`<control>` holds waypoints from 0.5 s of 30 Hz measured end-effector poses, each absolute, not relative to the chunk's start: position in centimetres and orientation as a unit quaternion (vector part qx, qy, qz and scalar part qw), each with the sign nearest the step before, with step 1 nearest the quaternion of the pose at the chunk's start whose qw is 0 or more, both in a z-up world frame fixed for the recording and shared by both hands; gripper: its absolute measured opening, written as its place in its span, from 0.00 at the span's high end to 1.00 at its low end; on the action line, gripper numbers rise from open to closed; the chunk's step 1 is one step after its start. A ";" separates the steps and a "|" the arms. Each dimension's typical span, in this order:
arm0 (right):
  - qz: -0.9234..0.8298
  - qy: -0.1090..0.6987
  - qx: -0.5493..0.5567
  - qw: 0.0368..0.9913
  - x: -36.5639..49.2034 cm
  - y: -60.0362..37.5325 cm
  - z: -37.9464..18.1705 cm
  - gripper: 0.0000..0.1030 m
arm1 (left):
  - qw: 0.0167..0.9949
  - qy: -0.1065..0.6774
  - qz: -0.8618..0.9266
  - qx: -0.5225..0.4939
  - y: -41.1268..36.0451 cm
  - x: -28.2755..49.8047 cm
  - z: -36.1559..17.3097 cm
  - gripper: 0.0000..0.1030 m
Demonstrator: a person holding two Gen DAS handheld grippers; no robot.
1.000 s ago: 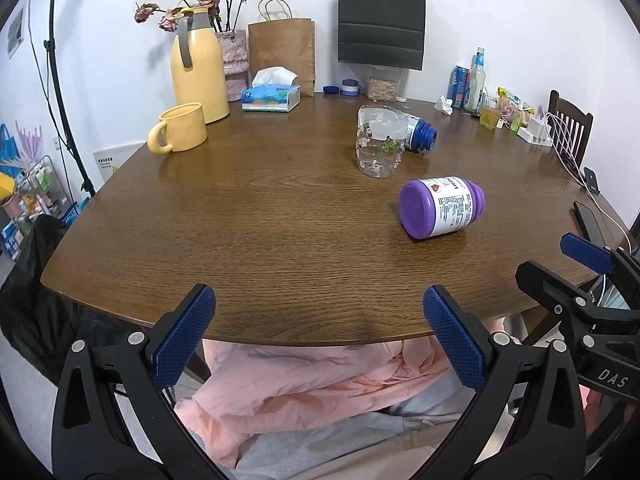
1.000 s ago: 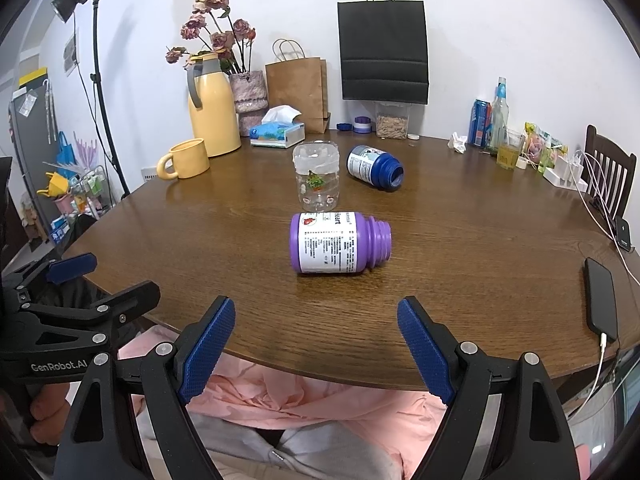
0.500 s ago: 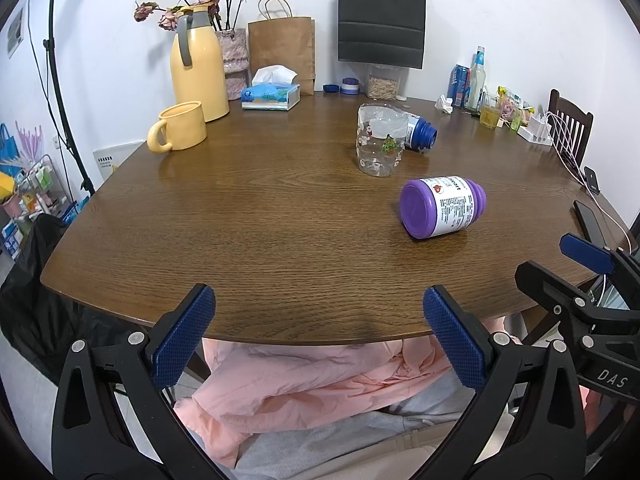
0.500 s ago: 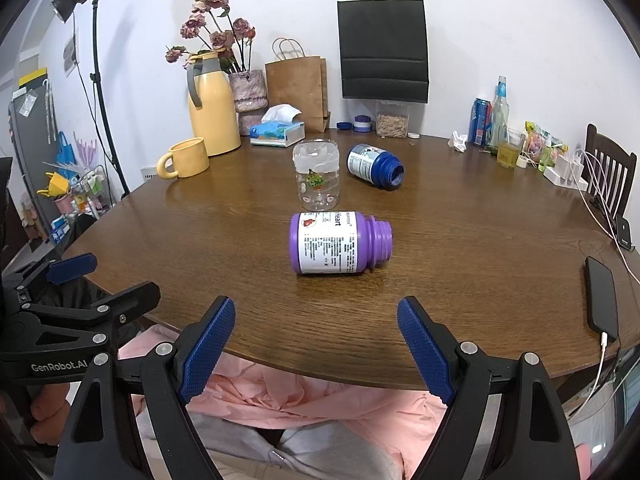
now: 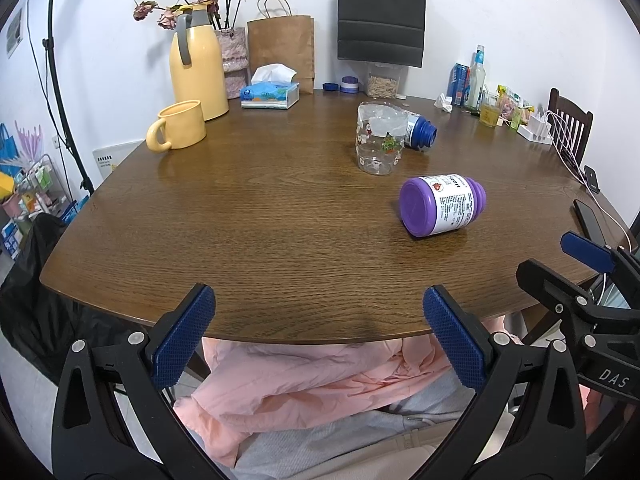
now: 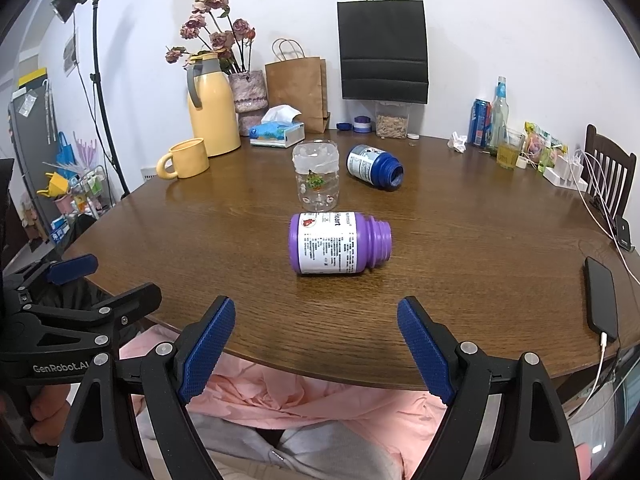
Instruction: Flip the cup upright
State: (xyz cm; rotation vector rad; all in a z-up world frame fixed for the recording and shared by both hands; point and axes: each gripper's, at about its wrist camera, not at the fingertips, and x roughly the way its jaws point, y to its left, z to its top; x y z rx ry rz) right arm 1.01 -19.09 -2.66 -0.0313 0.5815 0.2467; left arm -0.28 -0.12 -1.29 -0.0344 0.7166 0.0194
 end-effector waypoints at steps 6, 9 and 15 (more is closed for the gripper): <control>0.122 0.286 -0.015 0.950 1.0 -19.1 -2.7 0.15 | 0.936 0.352 0.010 -0.017 -0.2 -0.4 -1.5 0.00; 0.122 0.288 -0.014 0.950 1.1 -19.1 -2.7 0.15 | 0.936 0.352 0.010 -0.016 -0.2 -0.3 -1.4 0.00; 0.124 0.292 -0.011 0.948 1.3 -19.2 -3.0 0.15 | 0.933 0.358 0.009 -0.018 -0.1 0.0 -1.6 0.00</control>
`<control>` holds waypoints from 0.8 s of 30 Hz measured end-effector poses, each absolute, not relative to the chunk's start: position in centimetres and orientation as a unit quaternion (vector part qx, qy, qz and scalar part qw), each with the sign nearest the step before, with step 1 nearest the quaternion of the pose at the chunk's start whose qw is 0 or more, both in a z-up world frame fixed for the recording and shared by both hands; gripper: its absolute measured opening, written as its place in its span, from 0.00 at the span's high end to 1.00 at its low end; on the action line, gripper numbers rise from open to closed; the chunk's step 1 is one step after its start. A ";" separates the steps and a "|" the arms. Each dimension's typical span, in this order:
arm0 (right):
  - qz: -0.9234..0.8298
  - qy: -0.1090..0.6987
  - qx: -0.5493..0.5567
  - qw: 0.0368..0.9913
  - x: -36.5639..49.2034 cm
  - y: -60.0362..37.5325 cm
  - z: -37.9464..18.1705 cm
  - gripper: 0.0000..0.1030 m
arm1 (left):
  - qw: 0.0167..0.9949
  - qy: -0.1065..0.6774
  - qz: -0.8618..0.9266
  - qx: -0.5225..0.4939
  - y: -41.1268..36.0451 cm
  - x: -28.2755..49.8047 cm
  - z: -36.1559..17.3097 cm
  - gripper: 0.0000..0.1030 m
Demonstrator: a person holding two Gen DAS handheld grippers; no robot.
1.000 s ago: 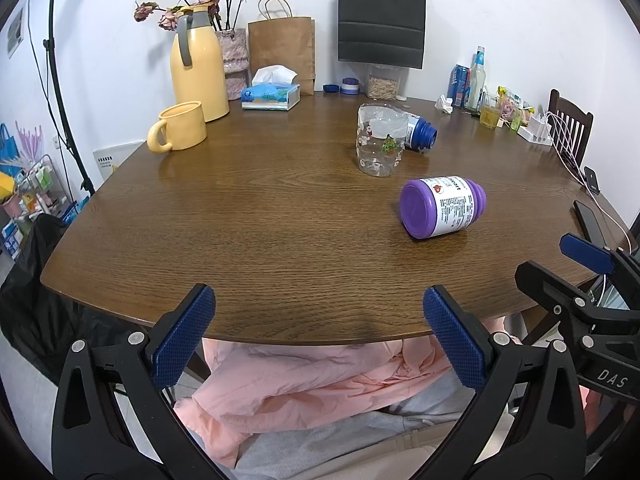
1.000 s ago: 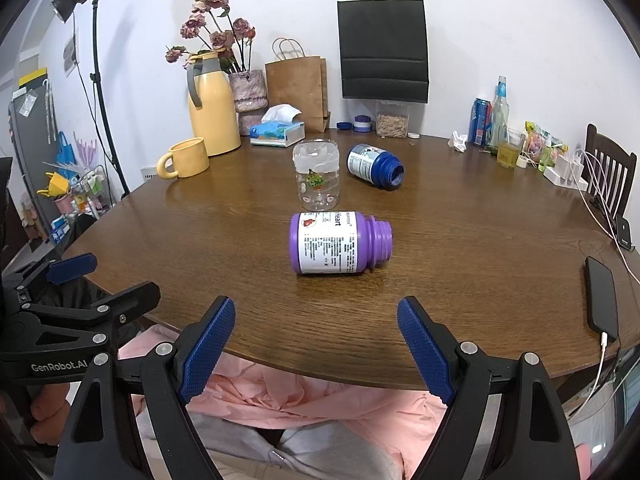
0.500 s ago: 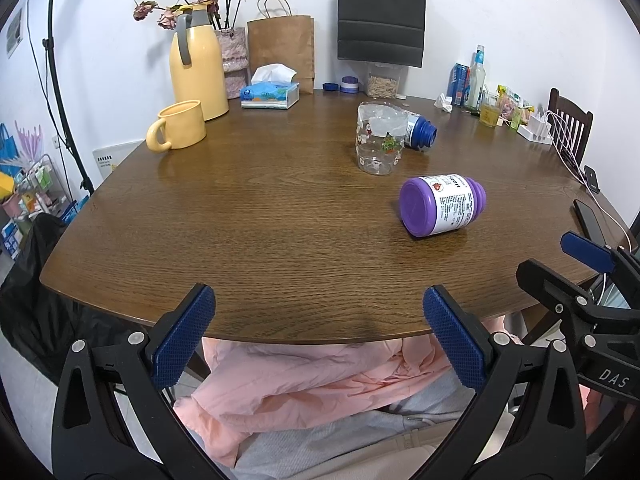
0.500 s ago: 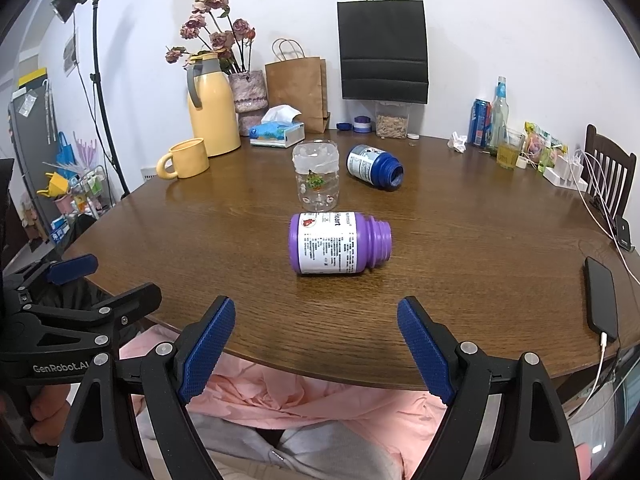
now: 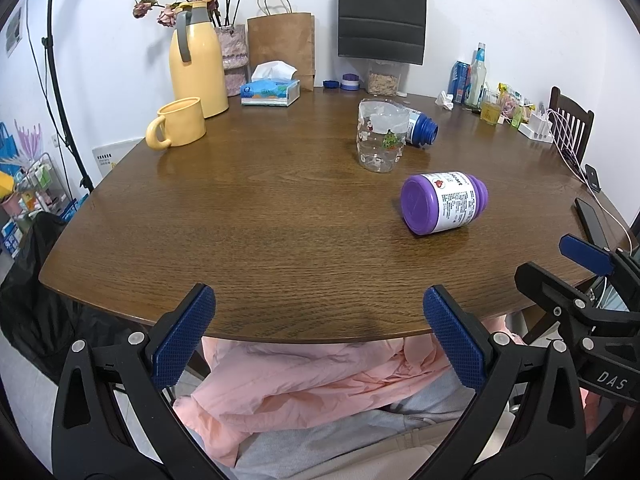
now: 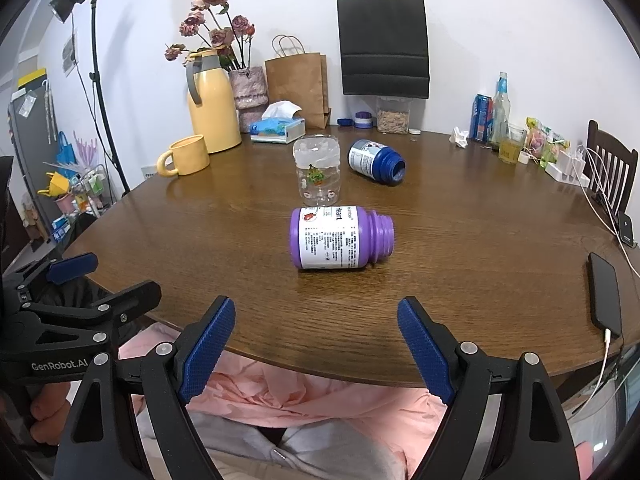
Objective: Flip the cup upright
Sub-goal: 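Move the left gripper to the lying purple bottle and straddle its body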
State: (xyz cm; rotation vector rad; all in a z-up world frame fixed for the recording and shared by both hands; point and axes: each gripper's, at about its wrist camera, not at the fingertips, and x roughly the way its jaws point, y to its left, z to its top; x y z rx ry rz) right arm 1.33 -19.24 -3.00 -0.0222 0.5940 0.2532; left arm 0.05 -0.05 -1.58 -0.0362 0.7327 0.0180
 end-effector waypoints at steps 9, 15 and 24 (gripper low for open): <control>0.123 0.286 -0.019 0.950 3.9 -19.6 -3.0 0.15 | 0.935 0.352 -0.018 -0.028 0.7 3.9 -1.1 0.00; 0.132 0.275 -0.020 0.952 7.2 -19.6 -1.9 0.15 | 0.935 0.347 -0.063 -0.030 0.5 8.1 -1.0 0.00; 0.158 0.269 -0.001 0.950 12.7 -20.1 0.0 0.15 | 0.921 0.361 -0.137 0.049 -2.1 15.8 -1.9 0.00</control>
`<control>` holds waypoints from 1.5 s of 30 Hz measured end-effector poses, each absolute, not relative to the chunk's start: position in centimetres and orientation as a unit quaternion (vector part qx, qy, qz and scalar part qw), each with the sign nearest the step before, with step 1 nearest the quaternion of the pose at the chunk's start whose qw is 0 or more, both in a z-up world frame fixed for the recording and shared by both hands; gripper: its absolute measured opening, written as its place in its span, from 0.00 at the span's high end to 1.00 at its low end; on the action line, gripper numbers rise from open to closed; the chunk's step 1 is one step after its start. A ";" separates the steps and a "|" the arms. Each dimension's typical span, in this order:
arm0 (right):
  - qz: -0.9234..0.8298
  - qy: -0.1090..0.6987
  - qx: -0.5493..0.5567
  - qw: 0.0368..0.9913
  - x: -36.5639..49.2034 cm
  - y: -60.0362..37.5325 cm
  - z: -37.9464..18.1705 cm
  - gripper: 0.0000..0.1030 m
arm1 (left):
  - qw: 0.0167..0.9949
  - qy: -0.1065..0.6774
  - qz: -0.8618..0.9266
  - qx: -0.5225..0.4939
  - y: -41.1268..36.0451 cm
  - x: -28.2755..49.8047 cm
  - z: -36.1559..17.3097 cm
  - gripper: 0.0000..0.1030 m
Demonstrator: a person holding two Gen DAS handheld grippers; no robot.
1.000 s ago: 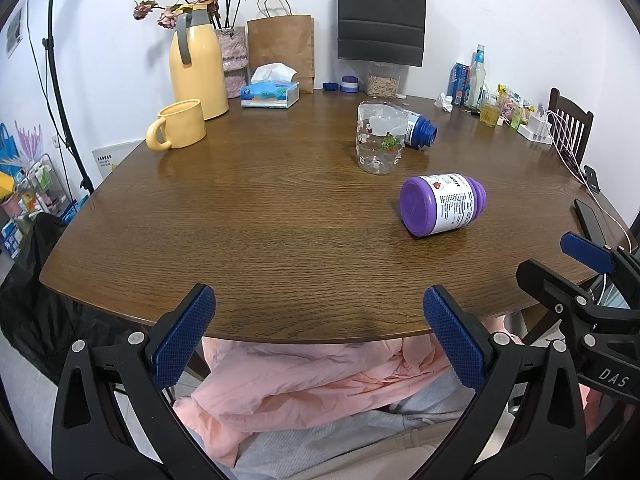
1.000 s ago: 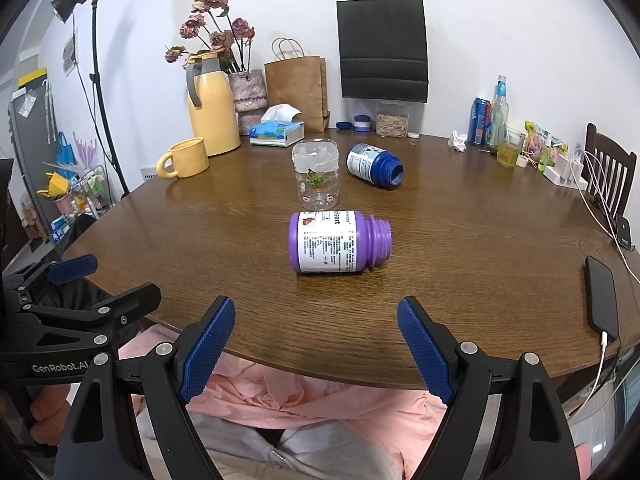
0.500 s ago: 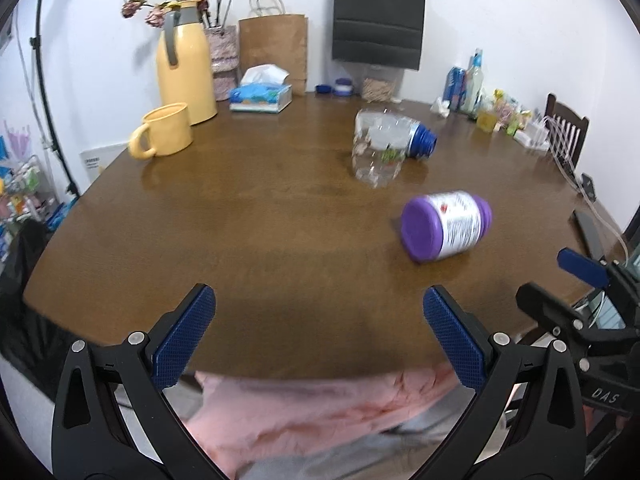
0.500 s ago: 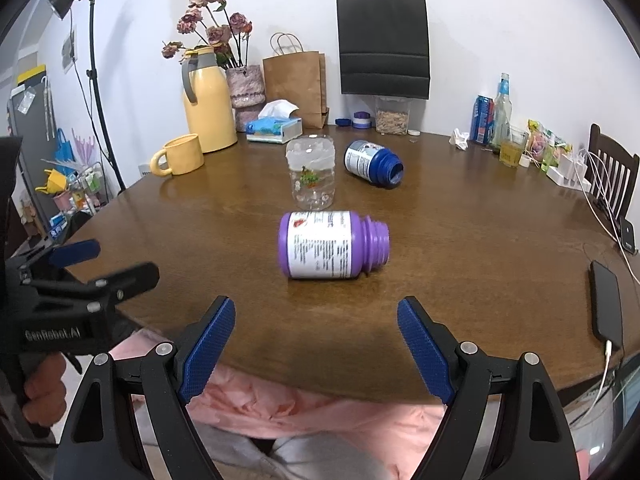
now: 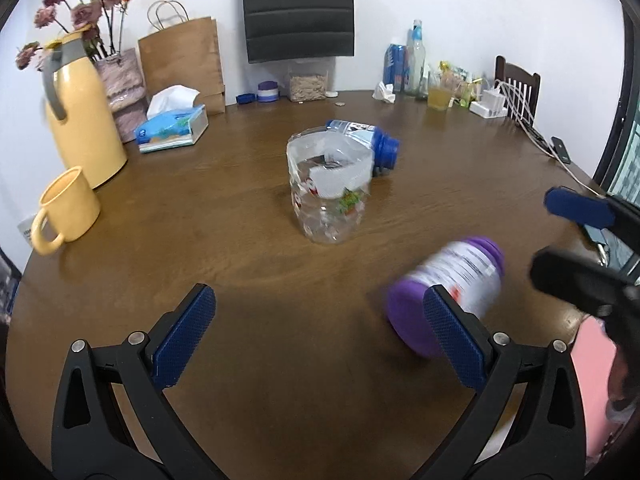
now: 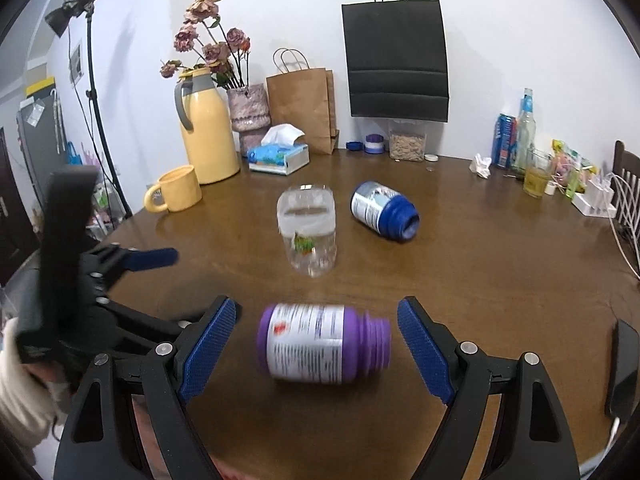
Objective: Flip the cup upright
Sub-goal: 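Move the left gripper to the lying purple bottle and straddle its body, then close the left gripper on the purple bottle and lift it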
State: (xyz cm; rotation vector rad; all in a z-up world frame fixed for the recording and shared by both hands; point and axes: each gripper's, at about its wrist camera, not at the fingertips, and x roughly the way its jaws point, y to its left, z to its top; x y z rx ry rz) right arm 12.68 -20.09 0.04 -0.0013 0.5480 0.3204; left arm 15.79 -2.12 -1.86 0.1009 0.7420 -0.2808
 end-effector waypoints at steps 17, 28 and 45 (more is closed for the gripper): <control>0.118 0.339 0.088 0.929 14.4 -26.9 -4.0 0.15 | 0.845 0.383 -0.343 0.147 -10.0 15.7 -2.6 0.04; 0.111 0.352 0.119 0.922 14.3 -28.7 -5.5 0.15 | 0.792 0.471 -0.332 0.201 -12.7 18.6 -5.7 0.37; 0.232 0.340 0.242 0.879 15.1 -29.0 -5.2 0.15 | 0.863 0.377 -0.318 0.109 -9.8 16.9 -2.8 0.40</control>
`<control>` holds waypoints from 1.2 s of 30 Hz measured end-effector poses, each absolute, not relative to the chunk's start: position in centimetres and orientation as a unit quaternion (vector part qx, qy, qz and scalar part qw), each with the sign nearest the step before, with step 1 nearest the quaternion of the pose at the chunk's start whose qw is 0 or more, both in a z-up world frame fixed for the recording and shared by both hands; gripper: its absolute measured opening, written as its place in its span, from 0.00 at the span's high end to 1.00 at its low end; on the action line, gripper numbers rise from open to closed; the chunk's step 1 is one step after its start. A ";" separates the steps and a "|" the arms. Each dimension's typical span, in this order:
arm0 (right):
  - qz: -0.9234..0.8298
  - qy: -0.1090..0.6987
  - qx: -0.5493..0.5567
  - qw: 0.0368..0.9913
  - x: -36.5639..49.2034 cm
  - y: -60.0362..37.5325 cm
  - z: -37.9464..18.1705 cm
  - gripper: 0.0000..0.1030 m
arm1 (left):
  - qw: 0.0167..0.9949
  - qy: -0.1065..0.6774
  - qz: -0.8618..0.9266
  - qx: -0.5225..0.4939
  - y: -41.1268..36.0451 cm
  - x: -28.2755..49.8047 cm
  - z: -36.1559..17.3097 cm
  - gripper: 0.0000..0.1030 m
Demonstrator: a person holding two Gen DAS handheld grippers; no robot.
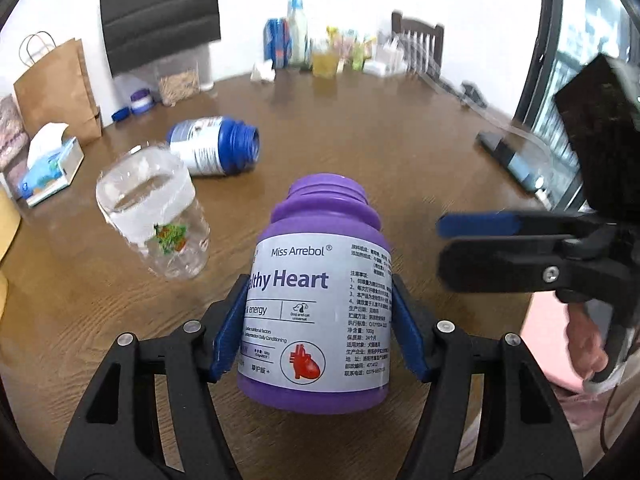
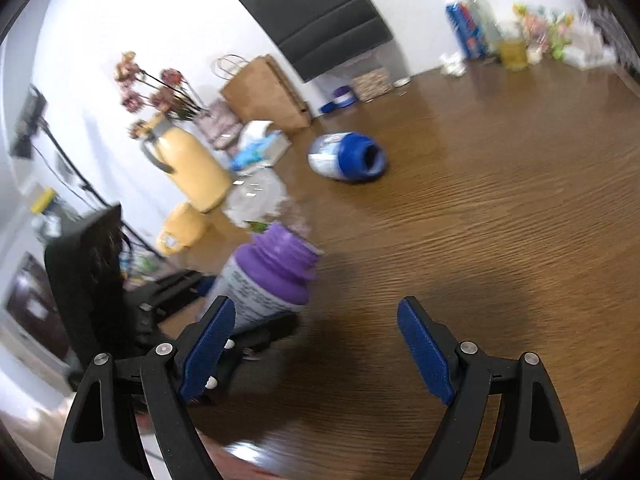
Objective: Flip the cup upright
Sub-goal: 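Close the left gripper on the purple bottle and lift it, then rotate the left gripper to turn the purple bottle cap-up while the right gripper hovers beside it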
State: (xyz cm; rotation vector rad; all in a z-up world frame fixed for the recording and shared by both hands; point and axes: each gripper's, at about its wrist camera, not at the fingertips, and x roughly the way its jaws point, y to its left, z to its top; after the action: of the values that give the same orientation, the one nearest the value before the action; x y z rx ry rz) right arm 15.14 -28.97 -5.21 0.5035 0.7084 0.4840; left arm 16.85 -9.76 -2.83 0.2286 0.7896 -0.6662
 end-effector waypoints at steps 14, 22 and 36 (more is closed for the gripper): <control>0.344 0.361 0.308 0.810 18.3 -25.2 -4.4 0.33 | 0.877 0.294 -0.377 0.049 -7.4 14.4 -0.6 0.40; 0.254 0.329 0.087 0.905 16.4 -20.9 -2.2 0.33 | 0.876 0.310 -0.356 0.098 -7.7 14.0 -2.0 0.37; 0.276 0.315 -0.020 0.908 15.4 -16.8 -2.4 0.32 | 0.888 0.323 -0.321 0.066 -6.1 13.5 -4.4 0.41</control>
State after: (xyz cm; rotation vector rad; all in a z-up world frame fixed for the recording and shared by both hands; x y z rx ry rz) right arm 15.37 -16.79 -2.37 -0.0408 0.6508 0.5697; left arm 13.51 -6.08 -4.36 0.1362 0.6709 -0.6672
